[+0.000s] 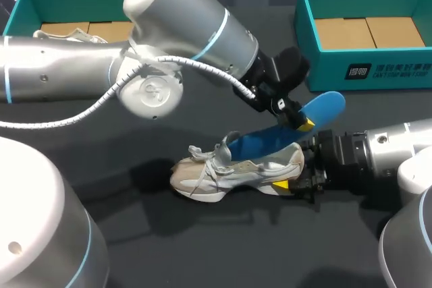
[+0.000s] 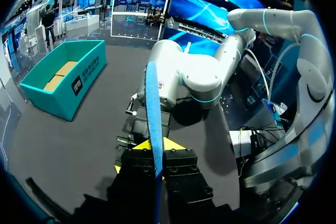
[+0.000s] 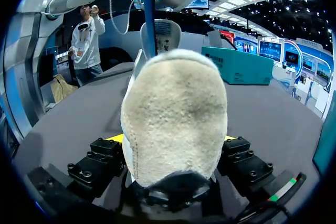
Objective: Take the shoe out of the shoebox, open the shoe tongue, remove and reinsert the insole, then place the shoe into the shoebox
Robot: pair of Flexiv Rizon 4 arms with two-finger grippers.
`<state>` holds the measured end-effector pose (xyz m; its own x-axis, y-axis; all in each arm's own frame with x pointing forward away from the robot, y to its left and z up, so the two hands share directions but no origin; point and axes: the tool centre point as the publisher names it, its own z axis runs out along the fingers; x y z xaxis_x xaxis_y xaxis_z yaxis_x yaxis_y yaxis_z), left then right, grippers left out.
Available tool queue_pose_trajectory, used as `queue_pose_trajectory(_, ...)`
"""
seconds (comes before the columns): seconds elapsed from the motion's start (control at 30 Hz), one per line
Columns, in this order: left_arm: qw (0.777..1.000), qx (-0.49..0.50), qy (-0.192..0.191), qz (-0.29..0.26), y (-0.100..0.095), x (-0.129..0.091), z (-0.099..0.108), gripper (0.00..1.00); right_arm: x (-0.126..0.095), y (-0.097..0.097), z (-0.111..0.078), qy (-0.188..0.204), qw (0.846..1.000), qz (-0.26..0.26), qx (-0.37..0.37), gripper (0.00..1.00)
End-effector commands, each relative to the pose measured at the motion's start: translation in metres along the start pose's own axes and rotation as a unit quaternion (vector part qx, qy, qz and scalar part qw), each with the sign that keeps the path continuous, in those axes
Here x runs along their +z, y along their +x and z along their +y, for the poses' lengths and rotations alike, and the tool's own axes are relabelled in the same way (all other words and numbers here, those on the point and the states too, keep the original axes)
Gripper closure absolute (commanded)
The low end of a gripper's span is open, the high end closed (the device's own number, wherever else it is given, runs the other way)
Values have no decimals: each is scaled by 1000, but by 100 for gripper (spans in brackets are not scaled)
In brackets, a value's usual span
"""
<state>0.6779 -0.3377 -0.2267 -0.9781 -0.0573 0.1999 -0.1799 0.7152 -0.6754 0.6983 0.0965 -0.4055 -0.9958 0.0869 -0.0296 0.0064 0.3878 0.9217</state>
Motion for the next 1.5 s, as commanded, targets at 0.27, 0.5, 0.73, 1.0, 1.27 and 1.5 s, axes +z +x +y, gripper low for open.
queue_pose_trajectory(0.27, 1000, 0, 1, 1, 0, 0, 1, 100, 0, 1, 1, 1, 1000, -1, 0, 100)
queue_pose_trajectory(0.5, 998, -18, 51, 16, 10, -20, -14, 100, 0, 1, 1, 1, 1000, -1, 0, 100)
queue_pose_trajectory(0.73, 990, -40, 130, 40, 30, -66, -36, 100, 0, 1, 1, 1, 1000, -1, 0, 100)
queue_pose_trajectory(1.0, 973, -69, 213, 53, 40, -118, -46, 100, 0, 1, 1, 1, 1000, -1, 0, 100)
queue_pose_trajectory(1.27, 959, -87, 261, 73, 40, -162, -59, 100, 0, 1, 1, 1, 1000, -1, 0, 100)
queue_pose_trajectory(1.5, 959, -87, 261, 73, 40, -162, -59, 100, 0, 1, 1, 1, 1000, -1, 0, 100)
